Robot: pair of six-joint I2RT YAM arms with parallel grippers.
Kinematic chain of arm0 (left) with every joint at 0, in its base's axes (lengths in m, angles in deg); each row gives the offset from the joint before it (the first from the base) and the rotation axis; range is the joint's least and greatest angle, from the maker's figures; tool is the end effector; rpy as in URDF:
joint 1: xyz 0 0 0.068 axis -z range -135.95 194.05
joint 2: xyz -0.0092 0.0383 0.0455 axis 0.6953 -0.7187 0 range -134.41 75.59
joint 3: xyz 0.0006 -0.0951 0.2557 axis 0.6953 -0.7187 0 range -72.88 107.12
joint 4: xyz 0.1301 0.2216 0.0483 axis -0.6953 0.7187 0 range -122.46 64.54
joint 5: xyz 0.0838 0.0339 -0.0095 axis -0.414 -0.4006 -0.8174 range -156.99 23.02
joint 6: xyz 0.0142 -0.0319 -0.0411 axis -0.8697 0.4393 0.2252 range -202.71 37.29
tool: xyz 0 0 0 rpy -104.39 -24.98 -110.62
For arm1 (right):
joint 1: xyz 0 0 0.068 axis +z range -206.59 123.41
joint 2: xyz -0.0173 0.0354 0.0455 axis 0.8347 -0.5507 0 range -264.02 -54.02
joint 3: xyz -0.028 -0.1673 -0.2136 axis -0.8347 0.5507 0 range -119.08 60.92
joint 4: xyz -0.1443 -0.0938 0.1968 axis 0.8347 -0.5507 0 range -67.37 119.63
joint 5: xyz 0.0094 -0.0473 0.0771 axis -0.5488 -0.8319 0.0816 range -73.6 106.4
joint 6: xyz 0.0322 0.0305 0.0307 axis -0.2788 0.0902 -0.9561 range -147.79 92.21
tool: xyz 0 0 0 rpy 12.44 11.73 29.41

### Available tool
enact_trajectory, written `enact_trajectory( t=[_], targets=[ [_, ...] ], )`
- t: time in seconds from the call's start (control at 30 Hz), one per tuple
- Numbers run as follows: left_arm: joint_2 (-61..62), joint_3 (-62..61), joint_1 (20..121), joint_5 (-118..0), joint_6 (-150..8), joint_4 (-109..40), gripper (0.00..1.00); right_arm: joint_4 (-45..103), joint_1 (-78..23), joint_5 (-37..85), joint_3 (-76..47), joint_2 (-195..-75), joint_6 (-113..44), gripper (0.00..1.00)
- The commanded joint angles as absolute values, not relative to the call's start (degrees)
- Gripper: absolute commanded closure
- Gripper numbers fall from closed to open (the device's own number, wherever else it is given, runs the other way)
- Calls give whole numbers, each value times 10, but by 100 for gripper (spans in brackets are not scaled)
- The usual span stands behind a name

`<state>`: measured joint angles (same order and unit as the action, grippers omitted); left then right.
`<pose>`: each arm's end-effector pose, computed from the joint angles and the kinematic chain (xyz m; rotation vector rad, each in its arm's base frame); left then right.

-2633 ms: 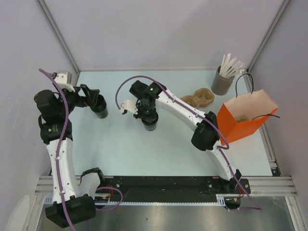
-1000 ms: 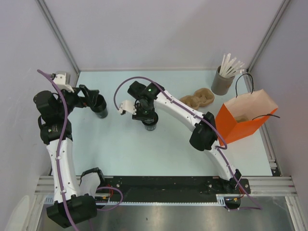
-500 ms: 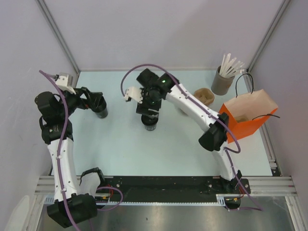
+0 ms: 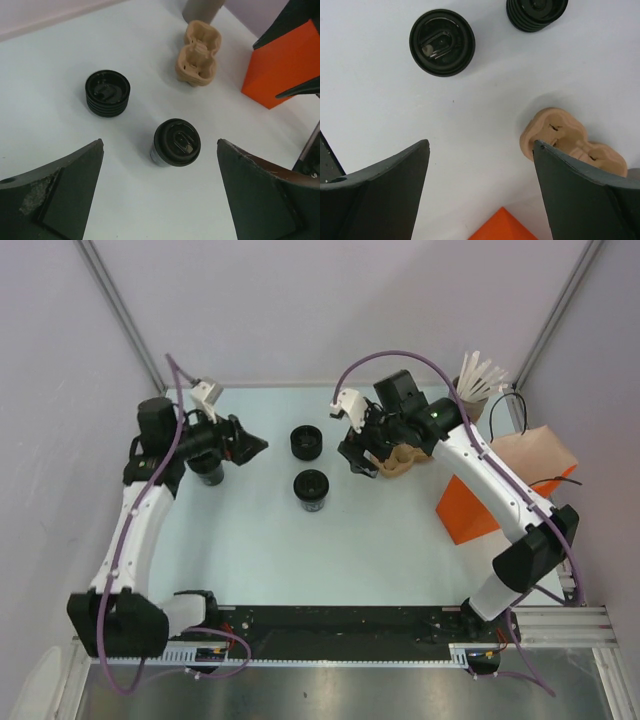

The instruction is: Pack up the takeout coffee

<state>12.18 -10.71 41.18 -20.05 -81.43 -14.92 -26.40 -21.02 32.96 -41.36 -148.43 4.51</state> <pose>0.2422 -0.0139 0.3726 0.4867 1.7928 -0.7524 0.2762 0.2100 0.3891 -1.4473 1.9127 0.3746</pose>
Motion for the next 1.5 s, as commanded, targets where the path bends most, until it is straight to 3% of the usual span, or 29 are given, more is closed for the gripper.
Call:
enact_trajectory(
  t=[0.0, 0.5, 1.2, 1.47],
  targets=[
    [28, -45, 468, -218, -858, -90, 0, -179, -223, 389, -361, -1417, 30, 11],
    [-194, 9, 541, -164, -899, -25, 0, -175, -229, 398, -283, -1333, 47, 10],
    [-295, 37, 568, -127, -911, -3, 0, -174, -231, 404, -260, -1313, 47, 11],
    [-314, 36, 568, -104, -919, 1, 10, -175, -231, 406, -256, -1313, 48, 13]
  ],
)
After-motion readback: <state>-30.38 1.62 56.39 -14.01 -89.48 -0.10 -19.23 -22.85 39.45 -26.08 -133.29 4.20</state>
